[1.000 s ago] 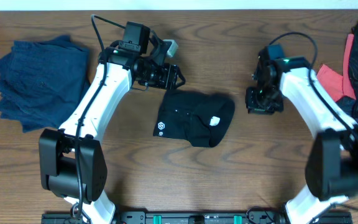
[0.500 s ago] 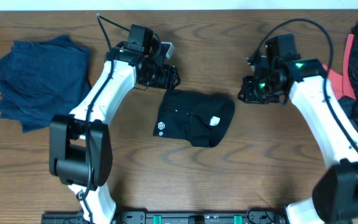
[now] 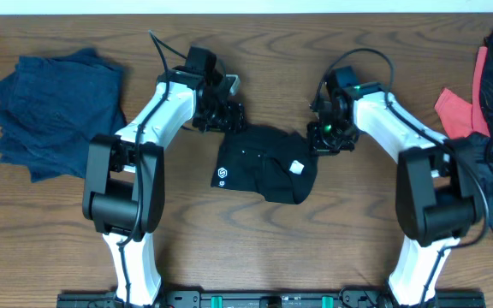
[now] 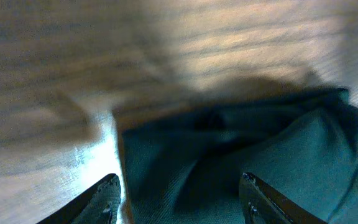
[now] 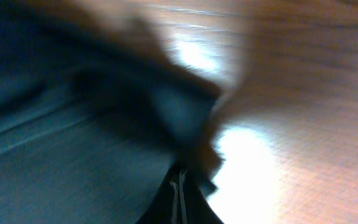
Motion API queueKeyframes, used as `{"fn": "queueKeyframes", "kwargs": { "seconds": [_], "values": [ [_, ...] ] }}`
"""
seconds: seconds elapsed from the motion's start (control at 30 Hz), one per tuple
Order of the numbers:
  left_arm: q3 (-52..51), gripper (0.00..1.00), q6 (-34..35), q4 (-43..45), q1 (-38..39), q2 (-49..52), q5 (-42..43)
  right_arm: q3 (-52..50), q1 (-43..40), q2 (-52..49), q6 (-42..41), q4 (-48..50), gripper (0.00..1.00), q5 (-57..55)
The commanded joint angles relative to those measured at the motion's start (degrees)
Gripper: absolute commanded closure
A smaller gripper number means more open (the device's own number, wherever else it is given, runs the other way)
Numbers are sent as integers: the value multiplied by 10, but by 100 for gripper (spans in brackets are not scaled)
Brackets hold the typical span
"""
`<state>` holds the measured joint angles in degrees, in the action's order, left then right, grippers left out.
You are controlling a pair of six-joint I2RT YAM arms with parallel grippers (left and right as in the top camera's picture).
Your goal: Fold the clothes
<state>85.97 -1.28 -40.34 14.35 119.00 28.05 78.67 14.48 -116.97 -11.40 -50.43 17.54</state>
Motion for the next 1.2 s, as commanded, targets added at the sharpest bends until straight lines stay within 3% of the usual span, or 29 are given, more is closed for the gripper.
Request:
{"fn": "queueKeyframes", "kwargs": {
  "seconds": [0.0,0.13,0.33,0.53,0.7,0.8,0.87,0.9,1.17],
  "values": [
    [5,37,-2,-25,-2,12,-7,0,-6,-12,-27,21,99,-56],
    [5,40,-2,-66,-1,12,-7,0,-7,-10,-28,60,98,-57],
    [2,61,5,-171,-1,12,-7,0,-7,-10,-29,113,95,-58],
    [-6,65,49,-246,-2,8,-29,14,-22,-6,-27,94,96,-57],
    [0,64,54,-226,-2,-25,-59,22,-37,38,-1,21,96,-39],
    [13,57,59,-199,-4,-50,-91,22,-38,79,46,-21,92,0],
    [15,31,59,-158,-4,-72,-95,22,-35,110,78,-60,88,26],
    [15,25,59,-144,-4,-78,-95,22,-33,118,87,-73,87,36],
    [11,20,59,-59,-3,-76,-95,8,35,130,137,-147,88,99]
  ]
}}
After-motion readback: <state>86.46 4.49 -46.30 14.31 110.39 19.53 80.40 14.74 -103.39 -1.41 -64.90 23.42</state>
